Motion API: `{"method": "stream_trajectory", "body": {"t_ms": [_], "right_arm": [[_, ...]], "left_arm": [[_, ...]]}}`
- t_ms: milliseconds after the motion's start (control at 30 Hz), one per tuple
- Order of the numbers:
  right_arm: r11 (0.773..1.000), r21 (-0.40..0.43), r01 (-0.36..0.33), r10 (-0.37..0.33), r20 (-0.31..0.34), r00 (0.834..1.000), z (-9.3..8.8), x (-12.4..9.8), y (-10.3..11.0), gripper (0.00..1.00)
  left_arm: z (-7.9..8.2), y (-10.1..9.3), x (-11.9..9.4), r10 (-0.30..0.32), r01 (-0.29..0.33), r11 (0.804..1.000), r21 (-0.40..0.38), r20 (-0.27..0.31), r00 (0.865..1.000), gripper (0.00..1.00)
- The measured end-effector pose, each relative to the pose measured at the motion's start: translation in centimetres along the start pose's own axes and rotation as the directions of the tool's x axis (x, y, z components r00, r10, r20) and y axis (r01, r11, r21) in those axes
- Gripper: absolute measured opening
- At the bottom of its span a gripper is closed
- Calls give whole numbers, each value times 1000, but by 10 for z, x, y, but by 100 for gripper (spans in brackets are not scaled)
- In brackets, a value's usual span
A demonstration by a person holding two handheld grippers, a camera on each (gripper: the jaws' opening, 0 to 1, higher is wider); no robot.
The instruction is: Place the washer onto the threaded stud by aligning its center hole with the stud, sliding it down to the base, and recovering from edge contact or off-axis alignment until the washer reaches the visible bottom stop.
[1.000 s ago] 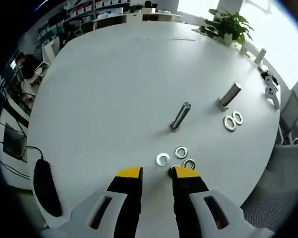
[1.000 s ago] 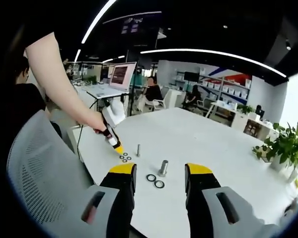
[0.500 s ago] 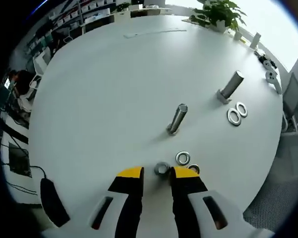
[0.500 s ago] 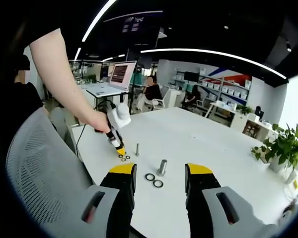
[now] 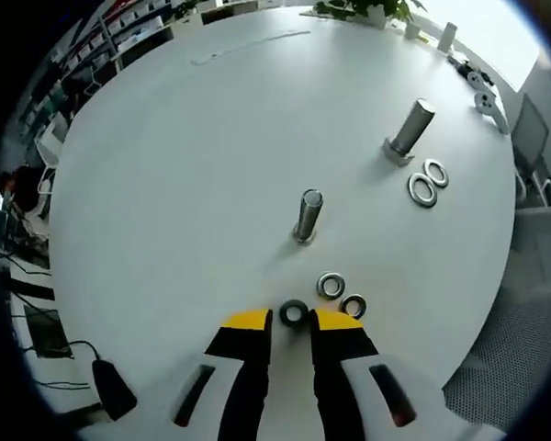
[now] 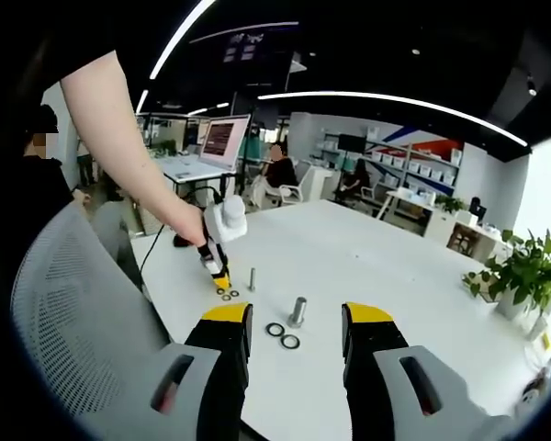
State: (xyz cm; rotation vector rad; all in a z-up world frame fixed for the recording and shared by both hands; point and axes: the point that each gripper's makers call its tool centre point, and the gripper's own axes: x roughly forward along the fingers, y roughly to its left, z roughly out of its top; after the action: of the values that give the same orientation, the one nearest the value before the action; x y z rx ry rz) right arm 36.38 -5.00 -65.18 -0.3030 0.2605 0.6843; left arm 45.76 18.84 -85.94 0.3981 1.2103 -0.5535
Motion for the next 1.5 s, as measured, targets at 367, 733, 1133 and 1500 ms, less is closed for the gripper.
{"method": "stream_trajectory", "body": {"t_ms": [367, 733, 1133, 1500], "right_arm": [[1000, -6, 5, -5, 0, 1000, 1, 0, 0, 41], [1000, -6, 5, -5, -5, 1000, 0, 1, 0, 41], [1000, 5, 9, -9, -3, 1000, -1, 0, -2, 41], [993, 110, 30, -36, 49, 998, 7, -5, -13, 41]], "left_arm": [[0, -2, 0, -21, 27, 997, 71, -92, 996, 15], [-2, 0, -1, -15, 24, 996, 81, -109, 994, 10], [-2, 0, 0, -12, 22, 996, 87, -103, 995, 10], [-3, 0, -2, -19, 21, 998, 56, -28, 999, 9]]}}
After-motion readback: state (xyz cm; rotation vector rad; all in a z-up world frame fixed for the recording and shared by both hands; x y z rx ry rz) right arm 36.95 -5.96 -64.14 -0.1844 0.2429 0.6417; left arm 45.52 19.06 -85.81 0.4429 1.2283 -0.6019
